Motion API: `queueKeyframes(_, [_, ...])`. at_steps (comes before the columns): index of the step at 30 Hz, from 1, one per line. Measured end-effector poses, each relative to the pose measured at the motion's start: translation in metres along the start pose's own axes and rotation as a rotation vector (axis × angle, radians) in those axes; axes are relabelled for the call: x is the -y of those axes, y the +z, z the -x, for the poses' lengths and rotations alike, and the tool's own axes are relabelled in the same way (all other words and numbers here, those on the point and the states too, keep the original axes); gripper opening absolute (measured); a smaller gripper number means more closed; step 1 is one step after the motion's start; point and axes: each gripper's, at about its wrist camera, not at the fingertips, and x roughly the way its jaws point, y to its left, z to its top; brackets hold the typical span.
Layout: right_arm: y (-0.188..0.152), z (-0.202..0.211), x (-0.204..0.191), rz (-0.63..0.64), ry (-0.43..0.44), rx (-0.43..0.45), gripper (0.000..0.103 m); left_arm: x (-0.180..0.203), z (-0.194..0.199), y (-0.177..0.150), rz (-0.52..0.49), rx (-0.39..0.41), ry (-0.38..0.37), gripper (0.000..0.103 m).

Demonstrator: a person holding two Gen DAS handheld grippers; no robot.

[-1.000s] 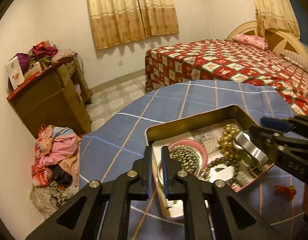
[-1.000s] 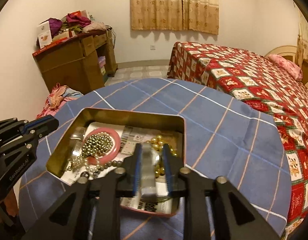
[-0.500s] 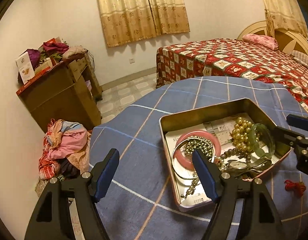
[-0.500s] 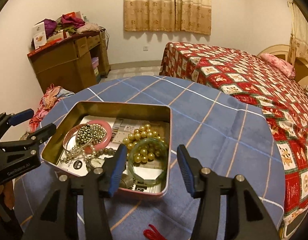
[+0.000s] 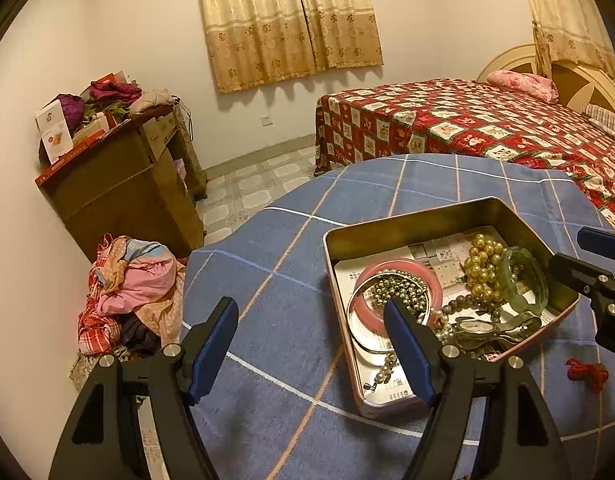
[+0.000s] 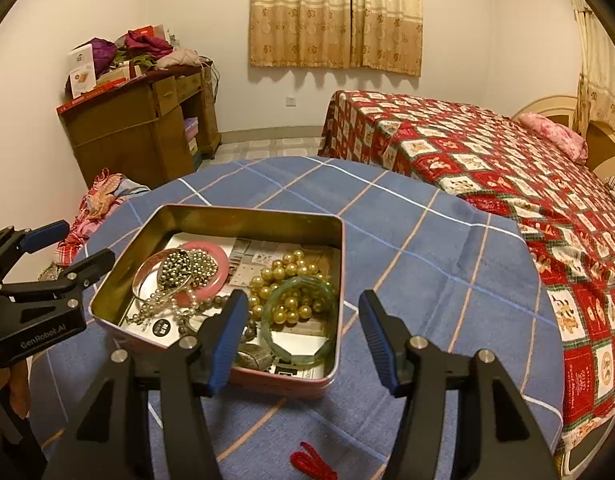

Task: Organize jewelry
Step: 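Open both tools to release the bangle and watch band, then withdraw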

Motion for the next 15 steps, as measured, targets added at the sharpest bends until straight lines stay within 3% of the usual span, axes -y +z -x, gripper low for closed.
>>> queueKeyframes(15, [0.0003, 0.0048, 0.0017, -0.007, 0.002, 0.002, 0.065, -0.0019, 0.0029, -0.0010, 0.001, -0.004, 0.002, 0.075])
